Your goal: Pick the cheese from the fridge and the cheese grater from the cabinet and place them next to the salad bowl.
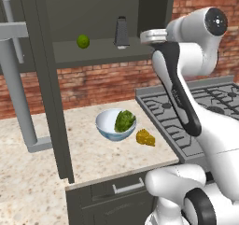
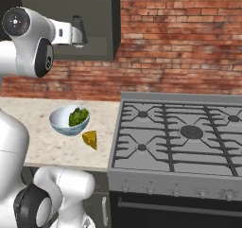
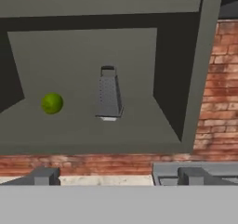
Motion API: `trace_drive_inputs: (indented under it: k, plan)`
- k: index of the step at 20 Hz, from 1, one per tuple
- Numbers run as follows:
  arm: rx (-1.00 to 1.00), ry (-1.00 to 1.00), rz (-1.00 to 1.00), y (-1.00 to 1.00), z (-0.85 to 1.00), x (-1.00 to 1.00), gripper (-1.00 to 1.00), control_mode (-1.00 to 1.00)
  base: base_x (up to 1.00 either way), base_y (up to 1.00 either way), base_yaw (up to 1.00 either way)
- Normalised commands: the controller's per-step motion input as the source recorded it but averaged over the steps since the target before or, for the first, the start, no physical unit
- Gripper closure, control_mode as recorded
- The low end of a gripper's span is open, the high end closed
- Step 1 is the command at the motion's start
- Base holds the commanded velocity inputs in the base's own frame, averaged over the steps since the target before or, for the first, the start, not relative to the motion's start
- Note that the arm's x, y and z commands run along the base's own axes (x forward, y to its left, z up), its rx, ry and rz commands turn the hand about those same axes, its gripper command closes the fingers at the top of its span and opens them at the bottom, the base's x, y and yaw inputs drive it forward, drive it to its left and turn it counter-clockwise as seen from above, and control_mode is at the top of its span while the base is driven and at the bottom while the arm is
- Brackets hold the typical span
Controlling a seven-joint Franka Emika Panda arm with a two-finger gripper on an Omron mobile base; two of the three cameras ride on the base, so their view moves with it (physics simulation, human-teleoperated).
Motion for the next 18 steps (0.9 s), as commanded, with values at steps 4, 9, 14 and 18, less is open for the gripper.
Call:
trace_drive_inputs:
  k: [4,9,14,18]
  plan:
    - [0.0,0.12,0.01,0.0,-0.06,0.03,-1.0,-1.0,0.0,0.0,0.0]
    - [0.0,0.0,0.0,0.03,-0.43,0.01,-1.0,-1.0,0.0,0.0,0.0]
    - [0.01,-0.01,0.11,0.13,-0.14,0.02,-1.0,-1.0,0.0,0.0,0.0]
    - [0.01,-0.04,0.19,0.02,0.0,0.08,-1.0,-1.0,0.0,0.0,0.0]
